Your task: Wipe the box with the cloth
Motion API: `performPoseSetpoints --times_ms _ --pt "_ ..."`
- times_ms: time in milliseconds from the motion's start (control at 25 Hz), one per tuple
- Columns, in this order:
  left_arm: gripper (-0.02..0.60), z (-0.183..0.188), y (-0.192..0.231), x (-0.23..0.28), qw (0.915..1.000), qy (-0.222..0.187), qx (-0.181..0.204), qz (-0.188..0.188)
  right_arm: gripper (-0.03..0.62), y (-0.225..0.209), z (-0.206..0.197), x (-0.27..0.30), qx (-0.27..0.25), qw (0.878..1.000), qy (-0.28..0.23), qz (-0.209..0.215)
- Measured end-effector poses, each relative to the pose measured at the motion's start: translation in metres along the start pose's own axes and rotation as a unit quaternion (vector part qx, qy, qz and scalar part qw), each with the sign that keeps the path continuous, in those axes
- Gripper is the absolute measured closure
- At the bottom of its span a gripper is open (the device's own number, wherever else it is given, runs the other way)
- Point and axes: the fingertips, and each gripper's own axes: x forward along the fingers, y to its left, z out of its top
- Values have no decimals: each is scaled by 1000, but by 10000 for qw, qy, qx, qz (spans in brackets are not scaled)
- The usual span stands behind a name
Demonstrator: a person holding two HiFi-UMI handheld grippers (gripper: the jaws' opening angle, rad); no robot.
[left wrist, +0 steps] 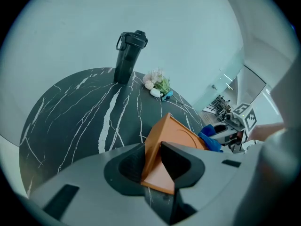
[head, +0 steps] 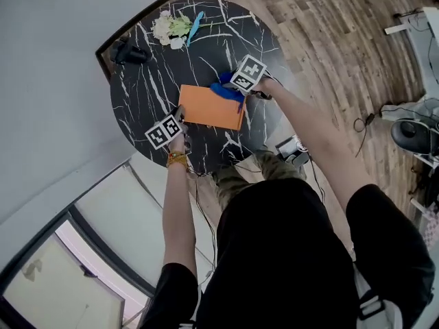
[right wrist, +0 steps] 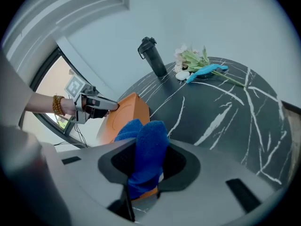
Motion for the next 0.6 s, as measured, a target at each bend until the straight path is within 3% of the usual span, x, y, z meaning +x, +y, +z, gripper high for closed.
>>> performPoseSetpoints --times_ms 200,360,480,600 --pt "476 0 0 -1 9999 139 -15 24 485 -3 -24 -21 203 9993 -264 -194" --pt "476 3 1 1 9997 248 -8 -46 485 -18 -30 -38 712 9925 -766 -630" --pt "478 2 4 -1 9991 371 142 -142 485 -25 -39 -50 1227 9768 -1304 -1172" --pt "488 -4 -2 1 9974 556 393 -227 485 -26 -62 -67 1850 9440 -1953 -1909"
